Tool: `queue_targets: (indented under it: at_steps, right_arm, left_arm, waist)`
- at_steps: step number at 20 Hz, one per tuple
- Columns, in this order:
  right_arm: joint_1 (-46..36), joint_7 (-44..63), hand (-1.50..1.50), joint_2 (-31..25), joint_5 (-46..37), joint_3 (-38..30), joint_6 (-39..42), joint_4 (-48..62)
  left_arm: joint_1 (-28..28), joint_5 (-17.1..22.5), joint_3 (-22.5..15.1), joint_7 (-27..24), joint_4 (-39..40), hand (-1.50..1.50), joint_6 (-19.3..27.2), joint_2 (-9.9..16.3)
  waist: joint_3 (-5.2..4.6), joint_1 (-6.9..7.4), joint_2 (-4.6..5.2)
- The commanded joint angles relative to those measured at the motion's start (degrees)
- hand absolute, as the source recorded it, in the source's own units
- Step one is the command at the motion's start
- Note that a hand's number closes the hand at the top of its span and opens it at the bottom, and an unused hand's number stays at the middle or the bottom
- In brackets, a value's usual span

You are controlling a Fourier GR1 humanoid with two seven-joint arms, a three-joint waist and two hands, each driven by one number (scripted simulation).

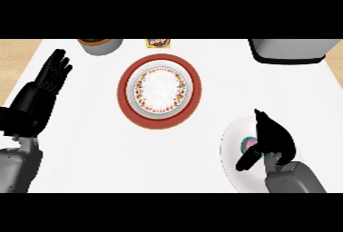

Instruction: Pick the cupcake from the plate and place it in the plate

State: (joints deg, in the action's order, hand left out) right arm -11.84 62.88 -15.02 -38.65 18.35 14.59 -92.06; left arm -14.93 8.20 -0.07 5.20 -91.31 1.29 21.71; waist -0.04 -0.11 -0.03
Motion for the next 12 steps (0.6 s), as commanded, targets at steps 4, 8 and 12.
queue_targets:
  at_steps: [4,8,12]
  right_arm:
    - [1.25,-1.01,-1.50,2.32,-0.68,-2.87,0.24,8.04]
    - [1.56,3.08,-1.50,3.82,-2.51,-2.28,2.94,7.01]
    - [2.88,-0.66,-1.50,2.80,-4.76,-3.72,1.71,11.43]
  left_arm:
    - [-2.54,0.19,2.69,-1.02,4.55,0.00,-2.56,0.06]
    - [0.07,-2.20,0.05,-0.56,0.25,0.00,-1.09,-2.63]
    - [-0.89,-1.79,1.65,0.51,-0.02,0.00,-1.73,-2.29]
  waist:
    - [0.04,0.08,0.14]
    - [0.03,0.22,0.04]
    - [0.04,0.21,0.05]
